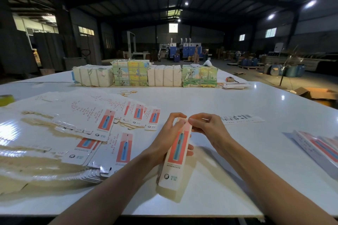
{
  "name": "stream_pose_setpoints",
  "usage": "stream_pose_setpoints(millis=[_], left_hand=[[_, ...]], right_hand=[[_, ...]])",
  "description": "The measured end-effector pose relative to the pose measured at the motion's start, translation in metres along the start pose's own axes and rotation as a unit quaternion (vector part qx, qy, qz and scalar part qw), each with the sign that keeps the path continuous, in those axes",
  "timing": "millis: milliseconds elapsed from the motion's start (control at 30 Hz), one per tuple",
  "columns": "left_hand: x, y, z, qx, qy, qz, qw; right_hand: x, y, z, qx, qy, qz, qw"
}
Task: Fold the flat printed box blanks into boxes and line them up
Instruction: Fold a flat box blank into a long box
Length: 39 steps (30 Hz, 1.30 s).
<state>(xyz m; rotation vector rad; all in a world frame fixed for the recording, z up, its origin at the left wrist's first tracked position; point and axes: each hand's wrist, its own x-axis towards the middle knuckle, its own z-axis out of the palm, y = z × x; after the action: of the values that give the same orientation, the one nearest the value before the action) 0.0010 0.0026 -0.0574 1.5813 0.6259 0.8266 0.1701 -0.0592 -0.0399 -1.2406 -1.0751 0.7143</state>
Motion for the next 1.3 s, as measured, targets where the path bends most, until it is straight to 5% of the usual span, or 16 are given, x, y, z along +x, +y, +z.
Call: stream_pose_setpoints(millis=[767, 1000, 1100, 1200, 1300], left_hand=[[0.002, 0.006, -0.005, 0.049, 0.066, 0.070, 0.994], [0.009, -0.001, -0.001, -0.011, 0.086, 0.008, 0.996], [0.015, -0.004, -0.007, -0.025, 0.144, -0.011, 0.989], [0.015, -0.005, -0.014, -0.070, 0.190, -0.048, 0.978], [0.014, 0.000, -0.014, -0.121, 0.200, -0.077, 0.969]], right_hand=[[-0.008, -0.006, 0.005, -0.039, -0.001, -0.050, 0.998], [-0.004, 0.002, 0.012, -0.029, 0.018, -0.020, 0.999], [-0.009, -0.006, 0.020, -0.132, 0.039, -0.023, 0.990], [-0.025, -0.019, 0.028, -0.279, -0.025, -0.043, 0.959], [-0.047, -0.019, 0.043, -0.457, -0.098, -0.093, 0.879]])
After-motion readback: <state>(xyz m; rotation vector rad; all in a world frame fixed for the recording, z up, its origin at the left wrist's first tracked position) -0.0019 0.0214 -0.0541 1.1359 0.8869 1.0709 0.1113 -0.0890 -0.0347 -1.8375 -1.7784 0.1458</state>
